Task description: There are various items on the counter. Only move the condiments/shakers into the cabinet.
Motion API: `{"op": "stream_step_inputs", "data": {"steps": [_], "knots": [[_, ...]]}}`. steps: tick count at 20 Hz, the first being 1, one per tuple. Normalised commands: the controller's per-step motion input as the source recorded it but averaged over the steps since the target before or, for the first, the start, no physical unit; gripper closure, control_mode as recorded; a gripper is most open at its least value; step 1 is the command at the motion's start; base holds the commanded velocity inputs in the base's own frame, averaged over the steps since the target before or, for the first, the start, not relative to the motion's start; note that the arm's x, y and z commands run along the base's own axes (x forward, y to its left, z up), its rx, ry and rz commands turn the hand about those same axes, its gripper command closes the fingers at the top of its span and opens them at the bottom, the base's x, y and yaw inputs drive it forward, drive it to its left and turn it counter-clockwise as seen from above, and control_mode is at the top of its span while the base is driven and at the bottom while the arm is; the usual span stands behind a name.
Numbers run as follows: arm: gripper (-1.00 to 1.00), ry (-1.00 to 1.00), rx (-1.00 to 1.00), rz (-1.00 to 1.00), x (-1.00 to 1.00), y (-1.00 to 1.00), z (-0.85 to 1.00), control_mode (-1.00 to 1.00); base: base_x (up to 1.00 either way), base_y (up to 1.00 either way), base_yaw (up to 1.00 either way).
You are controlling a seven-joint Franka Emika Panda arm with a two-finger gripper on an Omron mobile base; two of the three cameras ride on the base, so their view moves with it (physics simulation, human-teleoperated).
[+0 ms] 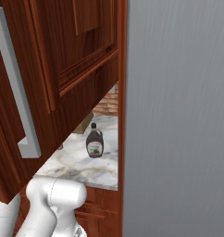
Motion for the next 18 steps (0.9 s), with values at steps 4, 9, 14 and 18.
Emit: {"op": "stream_step_inputs", "data": {"steps": [4, 9, 14, 18], "knots": [[-1.00, 0.39, -0.02, -0.19, -0.15, -0.41, -0.75, -1.00, 0.00, 0.00, 0.00], [-1.00, 0.23, 0.00, -0.19, -0.06, -0.46, -0.36, -1.00, 0.00, 0.00, 0.00], [-1.00, 0.00, 0.00, 0.00, 0.00, -0.01, -0.02, -1.00, 0.00, 0.00, 0.00], [-1.00, 0.01, -0.10, -0.26, -0.12, 0.25, -0.46, -1.00, 0.00, 0.00, 0.00]]}}
